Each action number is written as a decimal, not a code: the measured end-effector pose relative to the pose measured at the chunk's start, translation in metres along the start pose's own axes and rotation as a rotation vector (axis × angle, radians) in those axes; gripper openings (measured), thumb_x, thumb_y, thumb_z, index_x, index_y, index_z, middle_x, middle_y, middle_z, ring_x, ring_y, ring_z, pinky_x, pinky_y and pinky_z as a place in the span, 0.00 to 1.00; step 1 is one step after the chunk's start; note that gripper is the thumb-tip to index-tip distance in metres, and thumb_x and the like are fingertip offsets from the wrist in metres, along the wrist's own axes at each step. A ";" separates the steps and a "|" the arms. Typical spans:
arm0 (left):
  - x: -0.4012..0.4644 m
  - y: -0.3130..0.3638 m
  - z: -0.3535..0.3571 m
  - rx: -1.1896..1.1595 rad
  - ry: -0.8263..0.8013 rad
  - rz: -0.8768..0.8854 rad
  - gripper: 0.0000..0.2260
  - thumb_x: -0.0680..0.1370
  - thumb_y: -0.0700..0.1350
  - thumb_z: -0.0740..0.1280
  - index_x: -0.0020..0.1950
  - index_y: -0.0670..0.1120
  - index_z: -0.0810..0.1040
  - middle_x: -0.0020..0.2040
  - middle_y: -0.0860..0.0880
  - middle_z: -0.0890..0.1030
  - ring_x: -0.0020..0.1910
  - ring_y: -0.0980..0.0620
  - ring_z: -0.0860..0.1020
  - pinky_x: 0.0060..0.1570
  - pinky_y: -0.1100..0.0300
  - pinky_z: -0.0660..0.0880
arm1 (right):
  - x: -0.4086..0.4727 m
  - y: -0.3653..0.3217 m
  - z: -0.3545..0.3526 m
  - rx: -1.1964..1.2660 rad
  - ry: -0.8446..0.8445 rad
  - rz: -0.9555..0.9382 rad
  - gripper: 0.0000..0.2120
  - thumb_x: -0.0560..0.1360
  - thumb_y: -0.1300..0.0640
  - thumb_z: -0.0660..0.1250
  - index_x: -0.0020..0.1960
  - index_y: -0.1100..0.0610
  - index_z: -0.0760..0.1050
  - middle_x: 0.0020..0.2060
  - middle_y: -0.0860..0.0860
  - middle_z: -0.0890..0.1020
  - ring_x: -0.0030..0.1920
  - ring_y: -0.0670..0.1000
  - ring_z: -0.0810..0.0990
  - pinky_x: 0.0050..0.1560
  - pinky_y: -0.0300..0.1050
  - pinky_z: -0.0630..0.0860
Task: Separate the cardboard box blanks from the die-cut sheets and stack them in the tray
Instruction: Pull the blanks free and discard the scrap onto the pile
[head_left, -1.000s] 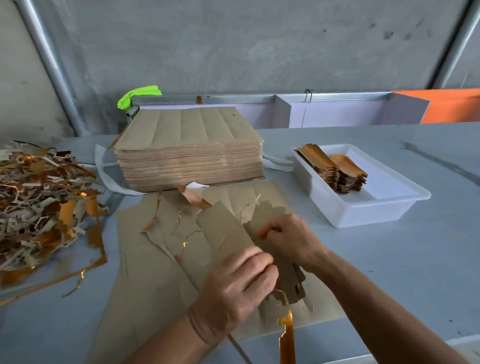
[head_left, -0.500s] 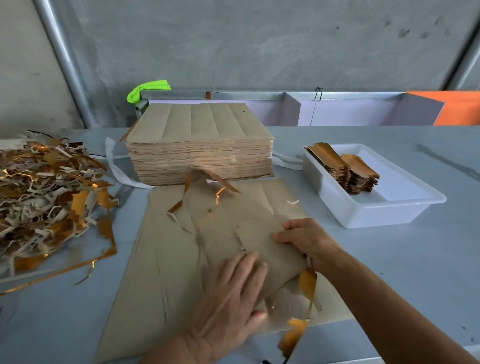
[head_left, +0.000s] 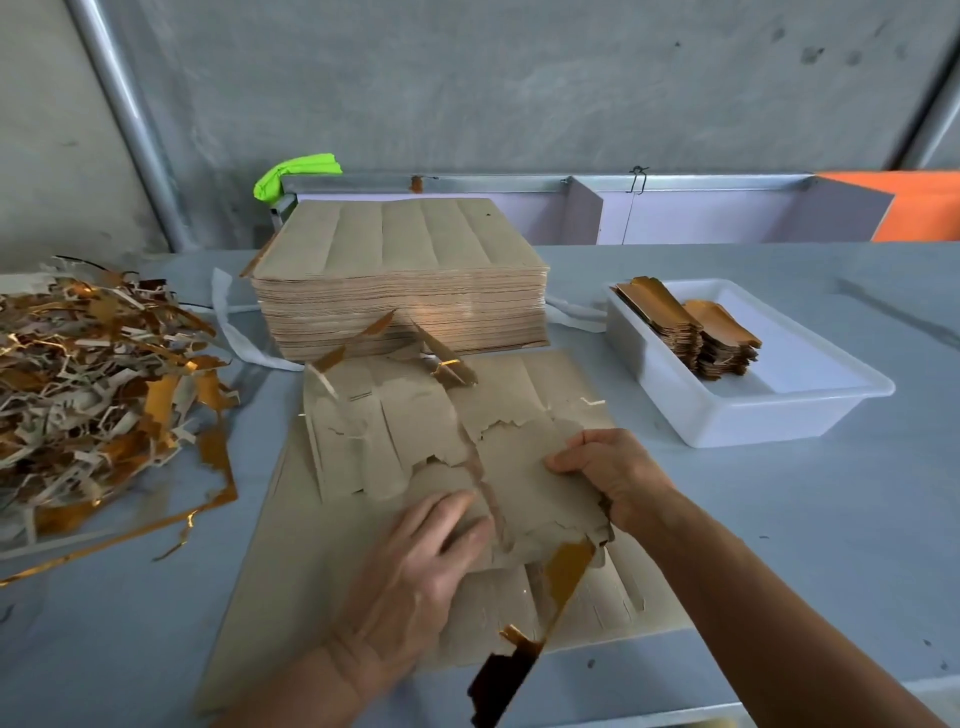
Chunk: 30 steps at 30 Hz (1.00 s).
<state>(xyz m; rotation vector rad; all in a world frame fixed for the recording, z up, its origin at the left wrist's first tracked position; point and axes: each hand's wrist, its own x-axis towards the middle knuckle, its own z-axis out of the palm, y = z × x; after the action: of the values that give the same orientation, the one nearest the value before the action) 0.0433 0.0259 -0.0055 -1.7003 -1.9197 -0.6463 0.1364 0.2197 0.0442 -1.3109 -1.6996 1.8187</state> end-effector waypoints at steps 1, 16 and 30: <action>0.000 0.000 0.000 -0.018 -0.024 0.014 0.17 0.75 0.34 0.55 0.48 0.41 0.83 0.52 0.41 0.81 0.50 0.44 0.79 0.48 0.55 0.79 | 0.001 -0.001 0.000 -0.016 0.009 -0.006 0.06 0.69 0.67 0.73 0.39 0.59 0.78 0.38 0.56 0.83 0.38 0.55 0.81 0.31 0.44 0.78; 0.002 -0.049 -0.040 -0.419 -0.577 -0.107 0.17 0.71 0.43 0.71 0.59 0.52 0.80 0.60 0.60 0.75 0.60 0.71 0.67 0.60 0.78 0.60 | 0.015 -0.018 -0.069 -0.426 0.321 -0.254 0.08 0.69 0.70 0.64 0.38 0.59 0.76 0.37 0.55 0.77 0.40 0.56 0.77 0.41 0.53 0.78; 0.080 -0.029 0.073 0.156 -0.705 -0.296 0.30 0.76 0.68 0.54 0.75 0.58 0.56 0.76 0.44 0.53 0.74 0.41 0.52 0.70 0.42 0.55 | 0.026 -0.011 -0.021 -0.024 0.251 -0.202 0.09 0.71 0.68 0.68 0.40 0.55 0.76 0.39 0.55 0.80 0.39 0.54 0.79 0.33 0.46 0.77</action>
<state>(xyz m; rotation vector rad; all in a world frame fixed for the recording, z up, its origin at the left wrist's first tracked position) 0.0030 0.1304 -0.0112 -1.6896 -2.6512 0.0408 0.1356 0.2550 0.0467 -1.2661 -1.6546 1.4600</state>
